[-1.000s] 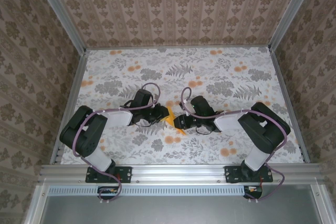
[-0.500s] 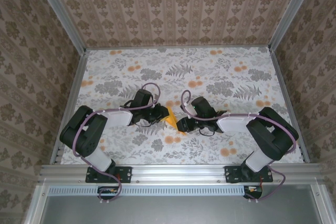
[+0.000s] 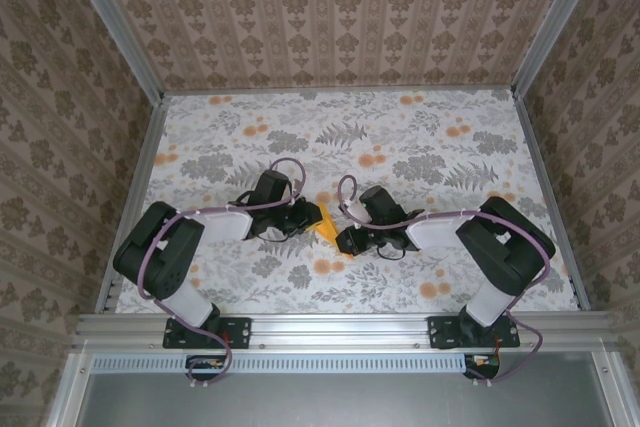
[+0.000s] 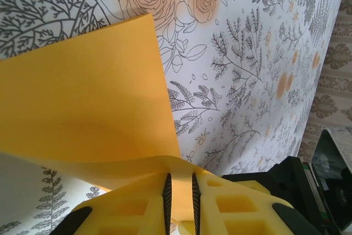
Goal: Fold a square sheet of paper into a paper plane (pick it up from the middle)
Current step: Fold the wing for the fifth time at the center of the table.
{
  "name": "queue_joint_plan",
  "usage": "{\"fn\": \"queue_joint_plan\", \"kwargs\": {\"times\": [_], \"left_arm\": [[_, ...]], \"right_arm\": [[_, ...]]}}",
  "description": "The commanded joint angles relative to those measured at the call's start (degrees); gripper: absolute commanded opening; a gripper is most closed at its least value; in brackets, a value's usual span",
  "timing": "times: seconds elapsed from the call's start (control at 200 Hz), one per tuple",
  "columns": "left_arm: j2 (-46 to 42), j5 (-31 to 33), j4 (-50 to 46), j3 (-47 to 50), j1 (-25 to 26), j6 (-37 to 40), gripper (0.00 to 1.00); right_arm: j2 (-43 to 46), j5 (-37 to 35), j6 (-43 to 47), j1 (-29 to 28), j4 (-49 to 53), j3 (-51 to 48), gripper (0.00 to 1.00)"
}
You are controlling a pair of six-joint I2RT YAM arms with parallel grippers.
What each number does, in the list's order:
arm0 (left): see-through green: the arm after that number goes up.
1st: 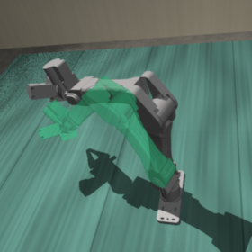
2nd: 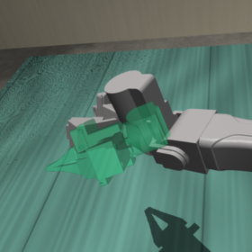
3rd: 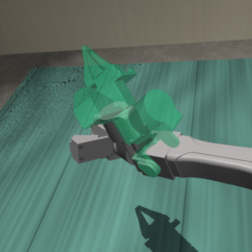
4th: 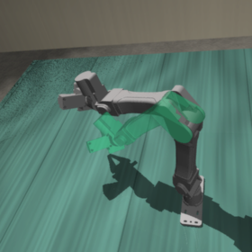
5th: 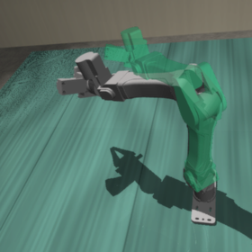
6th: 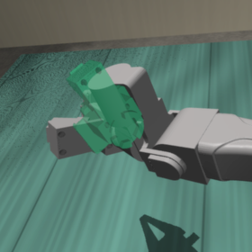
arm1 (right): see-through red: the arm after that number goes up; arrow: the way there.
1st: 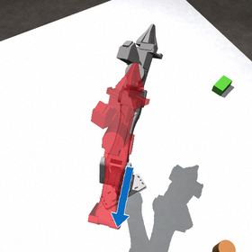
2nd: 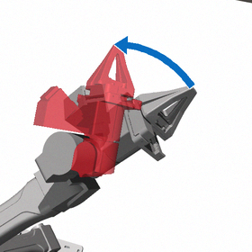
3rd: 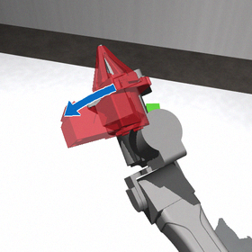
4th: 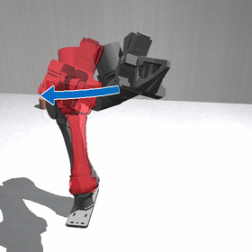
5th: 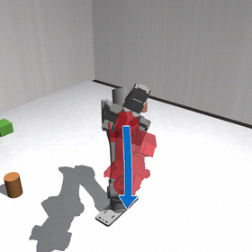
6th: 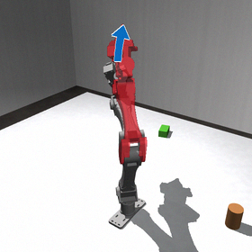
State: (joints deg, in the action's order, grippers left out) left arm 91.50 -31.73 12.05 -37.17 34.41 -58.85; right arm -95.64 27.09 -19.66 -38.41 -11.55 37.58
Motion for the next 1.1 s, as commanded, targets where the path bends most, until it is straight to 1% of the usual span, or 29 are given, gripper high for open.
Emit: {"fn": "queue_joint_plan", "kwargs": {"times": [0.0, 0.17, 0.34, 0.555, 0.715, 0.95, 1.095], "left_arm": [[-3.5, -0.43, -0.54, 1.69, -0.14, 1.06, 0.22], [-5.7, -1.22, 0.57, 3.64, 0.29, 1.36, 0.25], [-6.2, -1.22, 1.6, 4.64, 0.47, 1.88, 0.25], [-5.47, -1.65, 4.45, 5.09, 0.9, 2.25, 0.24], [-3.9, -2.14, 6.75, 4.69, 1.53, 2.16, 0.23], [-0.2, -2.7, 9.42, 3.77, 2.01, 1.28, 0.21], [1.1, -1.66, 9.56, 3.68, 1.97, 0.65, 0.19]], "right_arm": [[-1.47, 2.26, -0.44, -0.3, -1.41, 0.44, 0.13], [-3.46, 4.06, -2.72, -0.21, -3.12, 0.45, 0.13], [-5.46, 6.04, -5.24, 0.68, -3.94, 0.6, 0.11], [-6.88, 6.98, -6.42, 1.33, 1.08, 2.71, 0.11], [-8.46, 6.14, -6.88, 1.76, 5.37, 4.52, 0.11], [-10.34, 4.86, -8.69, 2.38, 9.51, 6.77, 0.11], [-11.13, 4.66, -9.5, 2.64, 10.72, 7.2, 0.12]]}}
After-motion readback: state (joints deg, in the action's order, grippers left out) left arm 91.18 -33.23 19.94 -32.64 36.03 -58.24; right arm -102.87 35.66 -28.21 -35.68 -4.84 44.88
